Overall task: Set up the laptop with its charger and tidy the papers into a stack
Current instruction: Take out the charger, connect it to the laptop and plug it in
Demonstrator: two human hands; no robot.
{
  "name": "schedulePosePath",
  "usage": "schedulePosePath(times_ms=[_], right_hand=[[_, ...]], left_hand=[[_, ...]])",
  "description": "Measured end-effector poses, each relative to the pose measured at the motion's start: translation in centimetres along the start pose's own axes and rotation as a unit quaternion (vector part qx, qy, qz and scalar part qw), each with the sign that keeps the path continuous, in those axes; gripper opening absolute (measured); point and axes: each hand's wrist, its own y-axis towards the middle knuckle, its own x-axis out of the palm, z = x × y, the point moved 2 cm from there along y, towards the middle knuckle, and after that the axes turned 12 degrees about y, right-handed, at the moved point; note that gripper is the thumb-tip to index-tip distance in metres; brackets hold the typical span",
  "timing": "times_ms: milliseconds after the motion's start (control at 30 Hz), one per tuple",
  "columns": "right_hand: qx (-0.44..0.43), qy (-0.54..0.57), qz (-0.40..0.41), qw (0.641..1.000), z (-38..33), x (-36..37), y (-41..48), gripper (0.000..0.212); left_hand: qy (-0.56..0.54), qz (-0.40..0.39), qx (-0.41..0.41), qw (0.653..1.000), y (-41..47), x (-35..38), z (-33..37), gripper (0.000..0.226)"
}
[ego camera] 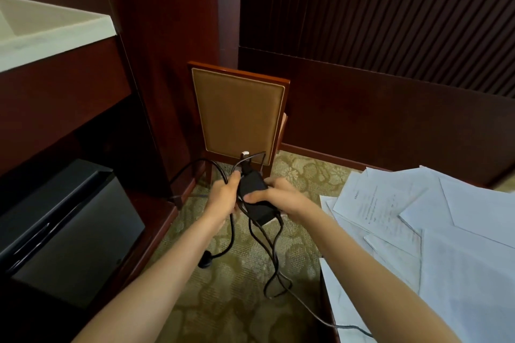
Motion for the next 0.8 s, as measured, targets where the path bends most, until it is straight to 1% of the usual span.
schedulePosePath(times_ms=[33, 67, 133, 233, 300, 333, 400, 533, 600, 700, 767, 800], right_hand=[[-0.004, 0.001, -0.007, 1.0, 0.2, -0.4, -0.2, 0.022], [-0.008, 0.015, -0.025, 1.0, 0.3, -1.0, -0.6, 0.025], [-0.039, 0.08, -0.085, 0.992, 0.5, -2.5, -1.5, 0.036], [-0.107, 0.188, -0.179, 0.96, 0.0, -4.1, -2.8, 0.053], [-0.12, 0.242, -0.212, 0.939, -0.4, -4.6, -3.0, 0.063], [-0.123, 0.268, -0.226, 0.928, -0.6, -4.7, -2.9, 0.066], [-0.13, 0.293, -0.251, 0.914, -1.0, -5.0, -2.9, 0.058], [-0.112, 0.31, -0.247, 0.911, -0.9, -5.6, -3.0, 0.034], [-0.111, 0.318, -0.232, 0.912, -1.1, -5.7, -3.1, 0.03], [-0.122, 0.318, -0.162, 0.926, -2.6, -6.0, -3.0, 0.021], [-0.111, 0.33, -0.13, 0.928, -4.1, -6.2, -3.2, 0.024], [-0.105, 0.313, -0.119, 0.936, -4.9, -6.2, -3.3, 0.028]], left_hand=[[0.001, 0.007, 0.017, 1.0, 0.5, -0.2, -0.2, 0.034], [-0.022, 0.009, 0.021, 0.999, 1.1, -0.5, -0.6, 0.038], [-0.082, 0.004, -0.022, 0.996, 2.3, -1.2, -1.7, 0.041], [-0.138, -0.032, -0.102, 0.985, 3.0, -1.6, -2.6, 0.039], [-0.182, -0.055, -0.129, 0.973, 2.9, -1.5, -2.5, 0.037], [-0.197, -0.066, -0.132, 0.969, 2.7, -1.5, -2.5, 0.035], [-0.191, -0.093, -0.111, 0.971, 2.3, -1.3, -2.2, 0.033], [-0.195, -0.148, -0.019, 0.969, 1.7, -0.8, -1.4, 0.033], [-0.205, -0.163, -0.003, 0.965, 1.7, -0.7, -1.0, 0.033], [-0.203, -0.154, -0.023, 0.967, 2.1, -0.7, -0.8, 0.033], [-0.215, -0.13, -0.066, 0.966, 2.6, -0.7, -1.6, 0.032], [-0.236, -0.114, -0.103, 0.96, 2.9, -0.7, -2.2, 0.031]])
